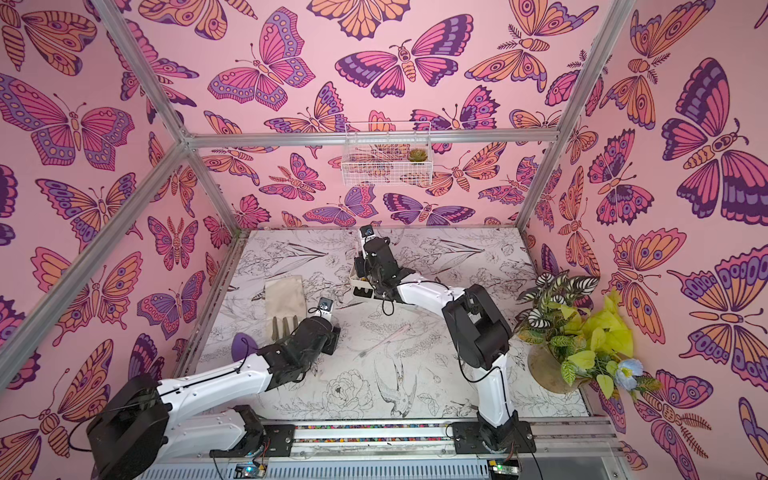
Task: Place the toothbrush into the toothbrush holder
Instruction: Place the toothbrush in the toothbrush holder.
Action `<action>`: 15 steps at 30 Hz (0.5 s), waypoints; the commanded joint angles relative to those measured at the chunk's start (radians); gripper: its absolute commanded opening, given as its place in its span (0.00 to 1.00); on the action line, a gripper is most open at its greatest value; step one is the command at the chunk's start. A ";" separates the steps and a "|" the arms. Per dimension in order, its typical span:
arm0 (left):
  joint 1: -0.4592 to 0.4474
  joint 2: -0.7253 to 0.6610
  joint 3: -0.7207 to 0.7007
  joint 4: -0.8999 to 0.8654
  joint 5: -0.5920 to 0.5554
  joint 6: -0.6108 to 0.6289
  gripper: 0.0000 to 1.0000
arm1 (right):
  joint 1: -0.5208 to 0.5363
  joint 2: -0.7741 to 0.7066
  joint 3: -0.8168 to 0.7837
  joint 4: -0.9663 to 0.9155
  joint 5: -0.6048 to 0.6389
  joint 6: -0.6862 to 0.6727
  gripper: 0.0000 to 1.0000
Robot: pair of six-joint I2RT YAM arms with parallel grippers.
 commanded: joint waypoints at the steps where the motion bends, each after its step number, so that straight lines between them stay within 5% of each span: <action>1: 0.007 0.008 0.017 0.007 0.009 -0.004 0.59 | 0.003 0.035 -0.005 0.038 0.019 0.014 0.00; 15: 0.009 0.030 0.025 0.007 0.013 -0.006 0.59 | 0.004 0.046 0.004 0.030 0.039 0.026 0.00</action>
